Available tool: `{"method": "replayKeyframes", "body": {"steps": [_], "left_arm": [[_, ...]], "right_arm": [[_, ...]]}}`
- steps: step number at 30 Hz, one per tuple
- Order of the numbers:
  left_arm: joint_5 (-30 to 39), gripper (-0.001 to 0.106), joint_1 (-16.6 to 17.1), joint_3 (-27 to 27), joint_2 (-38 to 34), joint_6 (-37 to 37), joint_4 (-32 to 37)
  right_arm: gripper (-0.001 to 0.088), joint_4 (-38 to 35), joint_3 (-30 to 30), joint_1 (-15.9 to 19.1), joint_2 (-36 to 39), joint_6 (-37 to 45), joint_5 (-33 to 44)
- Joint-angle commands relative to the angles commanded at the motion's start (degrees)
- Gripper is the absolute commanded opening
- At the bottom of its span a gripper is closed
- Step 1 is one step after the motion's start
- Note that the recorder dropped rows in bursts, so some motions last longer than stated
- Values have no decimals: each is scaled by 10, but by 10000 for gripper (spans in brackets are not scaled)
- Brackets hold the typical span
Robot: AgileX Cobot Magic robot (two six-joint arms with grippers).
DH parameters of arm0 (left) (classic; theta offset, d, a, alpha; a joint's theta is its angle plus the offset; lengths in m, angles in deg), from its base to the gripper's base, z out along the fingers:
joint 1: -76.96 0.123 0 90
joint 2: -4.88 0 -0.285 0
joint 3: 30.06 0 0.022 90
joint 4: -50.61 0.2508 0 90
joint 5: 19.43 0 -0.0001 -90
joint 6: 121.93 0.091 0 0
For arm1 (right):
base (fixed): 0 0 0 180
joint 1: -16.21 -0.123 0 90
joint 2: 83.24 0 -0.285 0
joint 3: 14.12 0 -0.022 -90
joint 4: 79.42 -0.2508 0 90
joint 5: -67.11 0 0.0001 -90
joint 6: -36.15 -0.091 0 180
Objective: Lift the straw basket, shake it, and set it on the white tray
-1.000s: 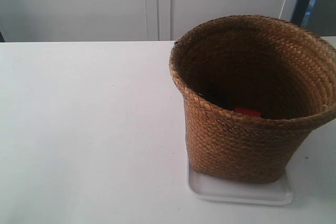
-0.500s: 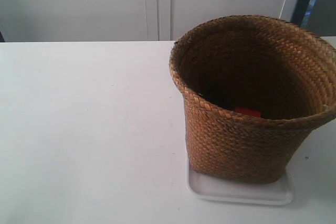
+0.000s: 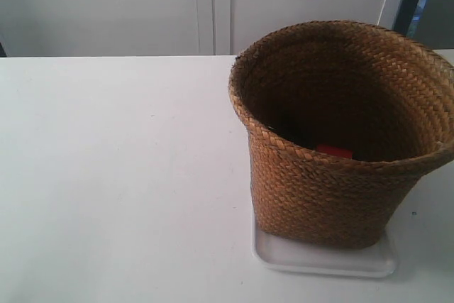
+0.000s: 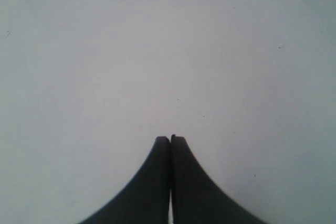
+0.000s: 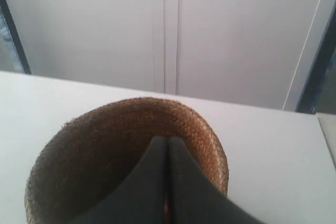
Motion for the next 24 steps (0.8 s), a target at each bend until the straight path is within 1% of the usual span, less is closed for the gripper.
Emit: {"method": "replayKeyframes", "body": {"steps": [3, 8, 12, 16, 17, 18, 19, 20, 23, 24], "left_arm": [[0, 0, 0, 0, 0, 0, 0], [0, 0, 0, 0, 0, 0, 0], [0, 0, 0, 0, 0, 0, 0], [0, 0, 0, 0, 0, 0, 0], [0, 0, 0, 0, 0, 0, 0], [0, 0, 0, 0, 0, 0, 0], [0, 0, 0, 0, 0, 0, 0], [0, 0, 0, 0, 0, 0, 0], [0, 0, 0, 0, 0, 0, 0], [0, 0, 0, 0, 0, 0, 0]], "right_arm": [[0, 0, 38, 0, -59, -1, -26], [0, -4, 88, 0, -126, -29, -30], [0, -3, 125, 0, -145, -29, -52], [0, -4, 199, 0, -182, -31, -62], [0, -4, 230, 0, -192, -46, -72], [0, -4, 246, 0, -196, -76, -81], [0, -4, 257, 0, -197, -103, -82], [0, -3, 264, 0, -197, -111, -84], [0, 2, 274, 0, -197, -103, -115], [0, 6, 283, 0, -197, -103, -139]]}}
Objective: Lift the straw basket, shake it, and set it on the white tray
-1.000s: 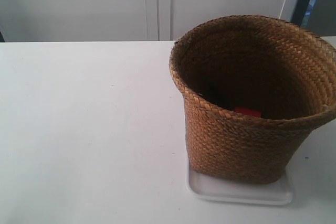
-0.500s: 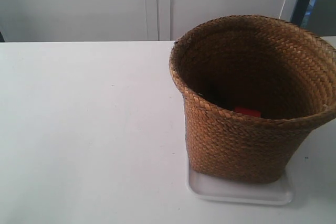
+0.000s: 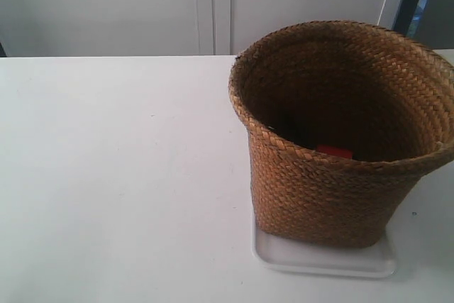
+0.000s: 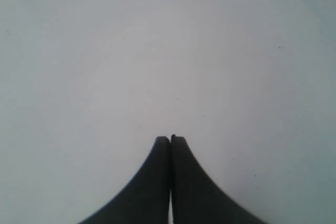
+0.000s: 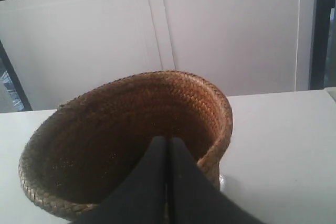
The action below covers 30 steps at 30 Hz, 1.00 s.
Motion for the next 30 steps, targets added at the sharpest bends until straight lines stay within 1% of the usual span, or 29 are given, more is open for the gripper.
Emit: {"method": "replayKeyframes", "body": {"steps": [2, 3, 4, 5, 6, 7, 8, 9, 10, 11, 12, 13, 14, 15, 16, 17, 19, 22, 26, 30], "left_arm": [[0, 0, 0, 0, 0, 0, 0], [0, 0, 0, 0, 0, 0, 0], [0, 0, 0, 0, 0, 0, 0], [0, 0, 0, 0, 0, 0, 0], [0, 0, 0, 0, 0, 0, 0], [0, 0, 0, 0, 0, 0, 0], [0, 0, 0, 0, 0, 0, 0], [0, 0, 0, 0, 0, 0, 0], [0, 0, 0, 0, 0, 0, 0], [0, 0, 0, 0, 0, 0, 0], [0, 0, 0, 0, 0, 0, 0], [0, 0, 0, 0, 0, 0, 0], [0, 0, 0, 0, 0, 0, 0], [0, 0, 0, 0, 0, 0, 0], [0, 0, 0, 0, 0, 0, 0], [0, 0, 0, 0, 0, 0, 0], [0, 0, 0, 0, 0, 0, 0], [0, 0, 0, 0, 0, 0, 0], [0, 0, 0, 0, 0, 0, 0], [0, 0, 0, 0, 0, 0, 0]], "right_arm": [[0, 24, 33, 1, -11, 0, -48], [0, 34, 48, 1, -18, 0, -60], [0, 59, 84, 1, -35, 0, -81], [0, 64, 101, 1, -42, 0, -91], [0, 69, 140, 1, -54, 0, -117], [0, 69, 155, 1, -58, 0, -129], [0, 72, 189, 1, -61, 0, -149], [0, 78, 202, 1, -61, 0, -154], [0, 103, 231, 1, -61, 0, -157], [0, 116, 241, 1, -61, 0, -157], [0, 153, 263, 1, -61, 0, -163], [0, 178, 285, 1, -61, 0, -190], [0, 186, 297, 1, -61, 0, -210], [0, 190, 306, 1, -61, 0, -245], [0, 190, 306, 1, -61, 0, -239], [0, 195, 306, 1, -61, 0, -212], [0, 197, 306, 1, -61, 16, -200], [0, 197, 306, 1, -61, 19, -185], [0, 192, 306, 1, -61, 10, -114], [0, 192, 306, 1, -61, 10, -108]]}}
